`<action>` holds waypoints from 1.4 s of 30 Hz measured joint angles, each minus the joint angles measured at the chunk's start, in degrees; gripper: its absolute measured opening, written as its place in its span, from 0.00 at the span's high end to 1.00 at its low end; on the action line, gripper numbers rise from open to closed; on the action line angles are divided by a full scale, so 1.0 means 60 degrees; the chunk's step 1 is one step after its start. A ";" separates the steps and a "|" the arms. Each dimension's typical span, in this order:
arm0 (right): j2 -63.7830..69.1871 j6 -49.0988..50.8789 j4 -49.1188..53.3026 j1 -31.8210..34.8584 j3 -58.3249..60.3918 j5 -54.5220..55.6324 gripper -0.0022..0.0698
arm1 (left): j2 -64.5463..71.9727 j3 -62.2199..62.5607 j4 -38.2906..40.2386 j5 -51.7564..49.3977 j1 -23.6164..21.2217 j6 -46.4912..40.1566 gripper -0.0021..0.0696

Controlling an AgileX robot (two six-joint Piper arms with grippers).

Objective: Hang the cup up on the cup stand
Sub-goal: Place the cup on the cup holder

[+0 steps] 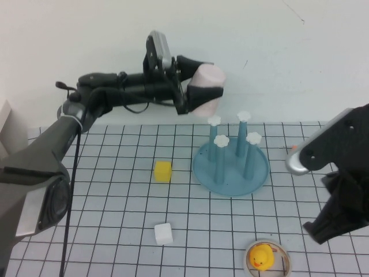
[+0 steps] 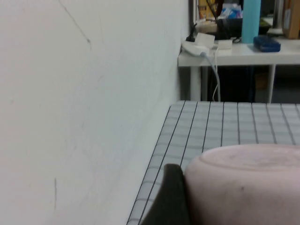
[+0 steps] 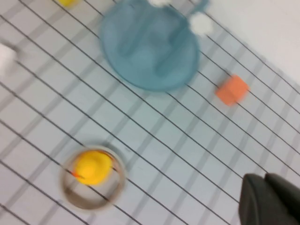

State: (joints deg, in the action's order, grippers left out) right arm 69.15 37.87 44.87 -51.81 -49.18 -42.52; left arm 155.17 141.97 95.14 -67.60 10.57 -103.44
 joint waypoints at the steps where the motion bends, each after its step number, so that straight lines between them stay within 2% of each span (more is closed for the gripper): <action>1: 0.0000 0.0041 0.0064 0.0000 0.0000 -0.0184 0.97 | 0.0000 0.0179 0.0000 -0.0020 0.0000 0.0307 0.18; 5: 0.0000 0.0463 0.0423 0.0000 0.0000 -0.0678 0.97 | 0.0000 0.0642 0.0000 -0.0078 0.0161 0.1476 0.18; 9: 0.0017 0.0790 0.0758 0.0000 0.0000 -0.0727 0.97 | 0.0021 0.0707 0.0000 -0.0167 0.0248 0.1911 0.18; 23: 0.0038 0.1245 0.1370 0.0000 0.0197 -0.0727 0.97 | 0.0356 0.0707 0.0000 -0.0167 0.0248 0.2328 0.18; 32: 0.0038 0.1380 0.1904 0.0000 0.0237 -0.0727 0.97 | 0.0269 0.0707 -0.0044 -0.0147 -0.0449 0.3499 0.18; 36: 0.0038 0.1667 0.2251 0.0000 0.0253 -0.0727 0.97 | -0.0257 0.0707 -0.0744 -0.0090 -0.0478 0.3956 0.18; 42: 0.0038 0.1778 0.2486 0.0000 0.0253 -0.0709 0.97 | -0.1374 0.0707 -0.1206 -0.0213 -0.0010 0.4442 0.18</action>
State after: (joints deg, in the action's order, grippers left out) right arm 69.38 48.54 59.78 -51.81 -47.67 -46.77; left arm 146.92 146.22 87.91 -68.87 10.51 -76.79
